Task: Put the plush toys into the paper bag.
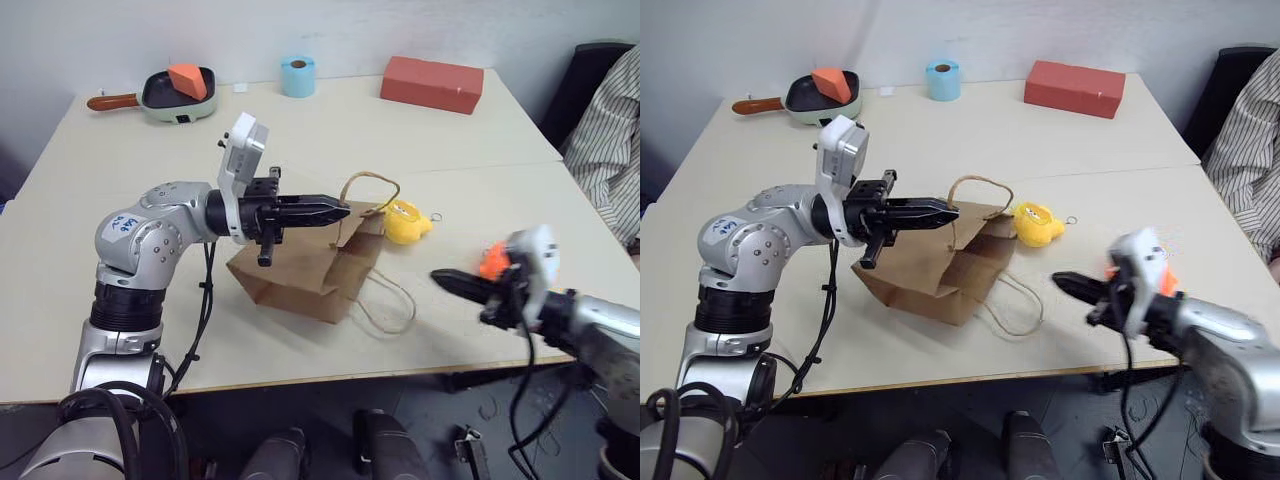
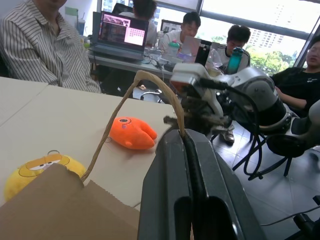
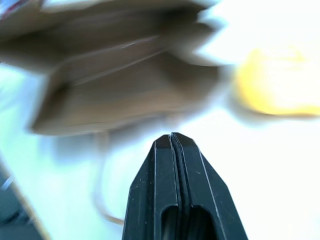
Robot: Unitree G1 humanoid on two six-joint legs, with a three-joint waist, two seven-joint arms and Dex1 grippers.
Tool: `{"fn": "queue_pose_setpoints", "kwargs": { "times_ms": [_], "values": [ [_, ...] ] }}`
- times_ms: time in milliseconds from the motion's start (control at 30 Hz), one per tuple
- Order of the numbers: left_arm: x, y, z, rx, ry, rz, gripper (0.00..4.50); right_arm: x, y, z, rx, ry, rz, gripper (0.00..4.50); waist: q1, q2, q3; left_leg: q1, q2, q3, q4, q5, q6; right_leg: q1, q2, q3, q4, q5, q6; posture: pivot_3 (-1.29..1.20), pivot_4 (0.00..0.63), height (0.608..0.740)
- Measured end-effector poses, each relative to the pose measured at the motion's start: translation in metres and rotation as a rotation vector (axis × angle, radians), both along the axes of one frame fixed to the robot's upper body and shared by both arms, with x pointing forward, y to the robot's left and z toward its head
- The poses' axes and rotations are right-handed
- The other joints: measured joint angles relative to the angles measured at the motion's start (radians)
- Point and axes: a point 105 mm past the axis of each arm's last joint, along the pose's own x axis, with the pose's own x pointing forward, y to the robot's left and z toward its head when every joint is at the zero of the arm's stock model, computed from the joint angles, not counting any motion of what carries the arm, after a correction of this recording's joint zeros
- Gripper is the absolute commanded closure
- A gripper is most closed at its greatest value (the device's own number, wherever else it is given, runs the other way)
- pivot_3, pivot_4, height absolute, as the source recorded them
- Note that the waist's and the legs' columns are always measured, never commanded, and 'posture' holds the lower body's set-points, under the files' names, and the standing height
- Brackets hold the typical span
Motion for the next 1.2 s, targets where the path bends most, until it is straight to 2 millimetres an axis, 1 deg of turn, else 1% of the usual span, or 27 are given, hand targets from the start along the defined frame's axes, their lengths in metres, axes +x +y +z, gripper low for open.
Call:
{"fn": "queue_pose_setpoints", "kwargs": {
  "times_ms": [67,133,233,300,367,433,533,600,700,767,833,967,1033,1067,1100,1200],
  "values": [
    [0.000,0.001,-0.001,0.003,0.001,-0.003,4.50,-0.005,-0.023,0.003,-0.028,0.004,-0.097,4.47,0.003,0.000,0.000,0.000,0.000,0.000,0.000,0.000,0.000,0.000,0.000,0.000,0.000,0.000,0.000,0.00,0.150,0.740],
    [-0.001,0.000,-0.002,0.009,0.001,-0.010,4.50,-0.010,-0.044,-0.003,-0.095,0.029,-0.179,4.47,0.007,-0.001,0.000,0.000,0.000,0.001,0.000,0.000,0.000,0.001,0.000,0.001,0.000,0.000,0.000,0.00,0.150,0.740],
    [-0.001,0.002,-0.004,0.018,0.002,-0.008,4.50,-0.010,-0.079,-0.015,-0.213,0.056,-0.329,3.93,0.009,-0.001,0.001,0.001,0.000,0.002,0.000,0.000,0.001,0.001,0.000,0.002,0.000,0.000,0.000,0.00,0.150,0.740],
    [-0.001,0.002,-0.004,0.023,0.001,-0.004,4.50,-0.006,-0.093,-0.016,-0.238,0.038,-0.407,3.24,0.008,-0.001,0.001,0.002,0.000,0.003,0.000,0.000,0.001,0.001,0.000,0.002,0.000,0.000,0.000,0.00,0.150,0.740],
    [-0.001,0.002,-0.004,0.026,-0.002,-0.002,4.50,0.002,-0.091,-0.009,-0.233,-0.008,-0.418,2.53,-0.001,-0.001,0.001,0.003,0.000,0.004,-0.001,0.000,0.001,0.001,0.000,0.003,0.000,0.000,0.000,0.00,0.150,0.740],
    [-0.001,0.002,-0.004,0.028,-0.003,-0.003,4.50,0.014,-0.079,-0.001,-0.207,-0.053,-0.388,1.87,-0.005,-0.001,0.001,0.004,0.001,0.004,-0.001,0.000,0.000,0.001,0.002,0.004,0.001,0.000,0.000,0.00,0.150,0.740],
    [-0.002,0.001,-0.006,0.036,-0.005,-0.004,4.50,0.043,-0.039,0.008,-0.179,-0.116,-0.263,0.79,-0.010,-0.001,0.001,0.005,0.001,0.004,-0.001,0.000,0.000,0.001,0.002,0.004,0.001,0.000,0.000,0.00,0.150,0.740],
    [-0.002,0.000,-0.007,0.041,-0.006,-0.004,4.50,0.059,-0.019,0.007,-0.181,-0.125,-0.201,0.10,-0.009,-0.001,0.001,0.005,0.001,0.004,-0.001,0.000,0.000,0.001,0.002,0.004,0.000,0.000,0.000,0.00,0.150,0.740],
    [0.000,0.002,-0.007,0.046,-0.005,0.010,4.50,0.084,-0.003,-0.002,-0.211,-0.121,-0.163,0.04,0.001,-0.001,0.001,0.004,0.001,0.003,-0.001,0.000,0.000,0.001,0.002,0.002,0.000,0.000,0.000,0.00,0.150,0.740],
    [0.001,0.003,-0.007,0.049,-0.005,0.017,4.50,0.105,0.009,-0.014,-0.254,-0.112,-0.143,0.04,0.001,-0.002,0.001,0.003,0.000,0.003,-0.001,0.000,0.000,0.001,0.001,0.002,-0.001,0.000,0.000,0.00,0.150,0.740],
    [0.002,0.004,-0.007,0.052,-0.006,0.022,4.50,0.120,0.019,-0.023,-0.281,-0.107,-0.126,0.04,-0.002,-0.002,0.001,0.003,0.001,0.003,-0.001,0.000,0.000,0.000,0.001,0.002,0.000,0.000,0.000,0.00,0.150,0.740],
    [0.003,0.005,-0.008,0.056,-0.005,0.030,4.50,0.144,0.037,-0.036,-0.332,-0.113,-0.100,0.04,-0.010,-0.001,0.001,0.003,0.001,0.003,-0.001,0.000,0.000,0.000,0.001,0.001,0.000,0.000,0.000,0.00,0.150,0.740],
    [0.003,0.005,-0.008,0.058,-0.006,0.033,4.50,0.153,0.044,-0.040,-0.342,-0.115,-0.087,0.04,-0.015,-0.001,0.001,0.003,0.001,0.003,-0.001,0.000,0.000,0.000,0.001,0.001,0.000,0.000,0.000,0.00,0.150,0.740],
    [0.004,0.005,-0.008,0.058,-0.006,0.033,4.50,0.156,0.047,-0.043,-0.336,-0.113,-0.084,0.43,-0.018,-0.001,0.001,0.003,0.001,0.003,-0.001,0.000,0.000,0.000,0.001,0.000,0.000,0.000,0.000,0.00,0.150,0.740],
    [0.004,0.005,-0.008,0.059,-0.006,0.034,4.50,0.158,0.049,-0.045,-0.328,-0.112,-0.082,0.63,-0.021,-0.001,0.001,0.003,0.001,0.003,-0.001,0.000,0.000,0.000,0.001,0.000,0.000,0.000,0.000,0.00,0.150,0.740],
    [0.004,0.005,-0.009,0.060,-0.006,0.035,4.50,0.159,0.049,-0.047,-0.306,-0.116,-0.083,1.65,-0.027,-0.001,0.001,0.003,0.001,0.002,0.000,0.000,0.000,0.000,0.001,0.000,0.001,0.000,0.000,0.00,0.150,0.740]
  ]
}}
